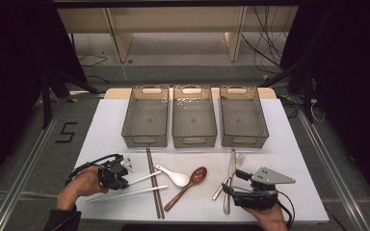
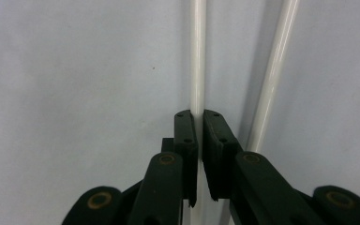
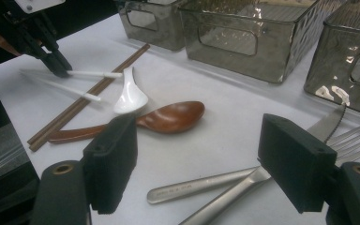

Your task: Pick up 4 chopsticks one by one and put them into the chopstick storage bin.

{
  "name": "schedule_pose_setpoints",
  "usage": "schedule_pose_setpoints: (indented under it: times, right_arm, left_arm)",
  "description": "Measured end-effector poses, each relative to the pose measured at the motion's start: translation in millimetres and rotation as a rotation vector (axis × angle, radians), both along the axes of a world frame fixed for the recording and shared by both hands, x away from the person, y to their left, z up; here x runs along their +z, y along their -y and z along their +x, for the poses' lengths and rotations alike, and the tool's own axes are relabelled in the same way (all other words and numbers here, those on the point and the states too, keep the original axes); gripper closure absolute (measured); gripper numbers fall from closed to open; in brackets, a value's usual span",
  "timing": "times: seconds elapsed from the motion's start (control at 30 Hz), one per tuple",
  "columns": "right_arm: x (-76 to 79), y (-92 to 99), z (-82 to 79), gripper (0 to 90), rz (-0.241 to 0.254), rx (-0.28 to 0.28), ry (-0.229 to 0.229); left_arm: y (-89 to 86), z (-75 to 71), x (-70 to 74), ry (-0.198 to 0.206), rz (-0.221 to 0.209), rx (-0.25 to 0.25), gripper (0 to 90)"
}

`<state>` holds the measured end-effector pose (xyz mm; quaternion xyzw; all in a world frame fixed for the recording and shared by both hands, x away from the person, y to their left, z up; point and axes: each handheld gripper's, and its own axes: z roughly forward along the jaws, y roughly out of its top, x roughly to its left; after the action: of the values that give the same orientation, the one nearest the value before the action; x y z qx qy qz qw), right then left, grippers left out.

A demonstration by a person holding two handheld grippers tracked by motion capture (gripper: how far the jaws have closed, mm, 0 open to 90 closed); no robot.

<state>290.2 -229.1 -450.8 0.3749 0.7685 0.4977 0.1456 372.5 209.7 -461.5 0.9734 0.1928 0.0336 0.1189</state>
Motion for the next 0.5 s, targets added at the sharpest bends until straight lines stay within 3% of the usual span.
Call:
schedule_pose_setpoints:
  times: [0.3, 0.43, 0.5]
  right_arm:
    - [0.0, 0.1, -0.2, 29.8, -0.002, 0.0, -0.002]
    - [-0.1, 0.3, 0.0, 29.8, 0.001, 0.0, 0.0]
    - [-0.1, 0.4, 0.1, 29.8, 0.002, 0.0, 0.001]
  left_arm:
    - [-5.2, -2.3, 16.8, 0.066, -0.028, 0.008, 84.8]
    - [-8.2, -2.4, 28.3, 0.098, -0.088, 0.065, 84.8]
    - [-8.9, -1.9, 33.6, 0.106, -0.095, 0.088, 84.8]
